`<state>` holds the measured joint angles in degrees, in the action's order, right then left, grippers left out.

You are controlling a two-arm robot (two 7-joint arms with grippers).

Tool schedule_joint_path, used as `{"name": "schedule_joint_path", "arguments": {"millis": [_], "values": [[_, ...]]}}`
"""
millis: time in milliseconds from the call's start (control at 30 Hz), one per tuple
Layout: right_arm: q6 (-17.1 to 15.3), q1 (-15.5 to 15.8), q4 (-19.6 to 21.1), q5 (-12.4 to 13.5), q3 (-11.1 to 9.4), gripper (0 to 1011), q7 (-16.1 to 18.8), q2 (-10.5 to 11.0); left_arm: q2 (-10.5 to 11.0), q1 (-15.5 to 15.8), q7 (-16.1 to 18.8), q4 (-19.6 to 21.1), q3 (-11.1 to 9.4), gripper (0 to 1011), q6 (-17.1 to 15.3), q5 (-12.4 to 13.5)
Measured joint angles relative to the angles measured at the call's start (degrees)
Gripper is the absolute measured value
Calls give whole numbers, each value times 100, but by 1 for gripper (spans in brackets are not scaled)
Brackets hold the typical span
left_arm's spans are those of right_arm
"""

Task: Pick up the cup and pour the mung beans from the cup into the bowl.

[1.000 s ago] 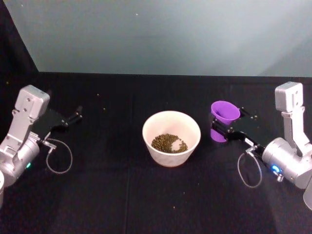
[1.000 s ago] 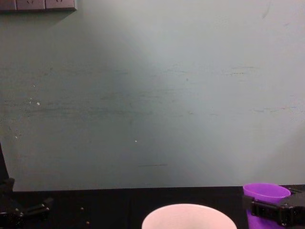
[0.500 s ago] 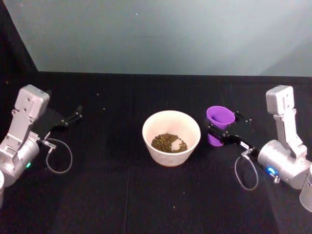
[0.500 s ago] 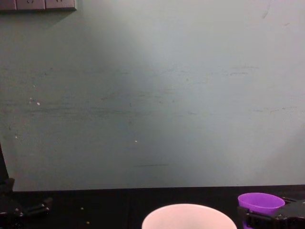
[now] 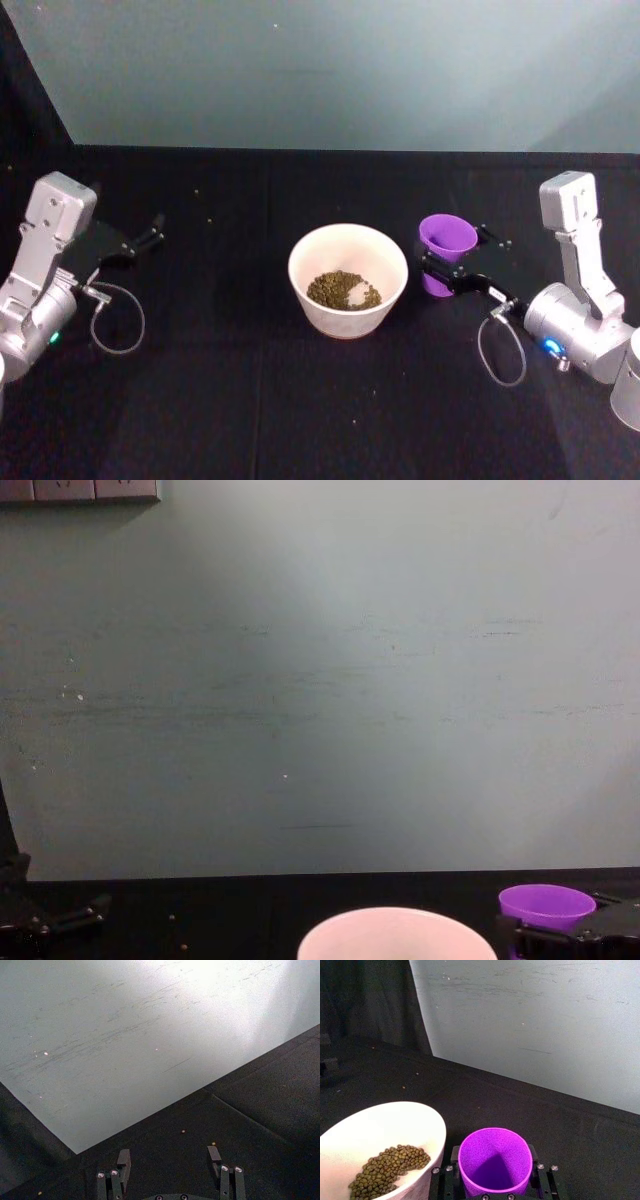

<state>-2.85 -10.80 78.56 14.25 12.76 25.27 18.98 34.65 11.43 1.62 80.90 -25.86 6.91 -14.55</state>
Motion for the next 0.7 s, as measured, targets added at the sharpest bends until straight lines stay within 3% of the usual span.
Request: {"name": "schedule_joint_path", "arguments": {"millis": [333,533,700], "values": [[5,5,9,-21,-1,990,-12,0,0,0,0,1,0,1000,1,0],[198,196,529,-31,-33,1003,-200,133,0,0,0,0,0,1000,0,0],[289,436,1055,25,-189,1003,-541,176,0,0,0,0,0,1000,0,0]]}}
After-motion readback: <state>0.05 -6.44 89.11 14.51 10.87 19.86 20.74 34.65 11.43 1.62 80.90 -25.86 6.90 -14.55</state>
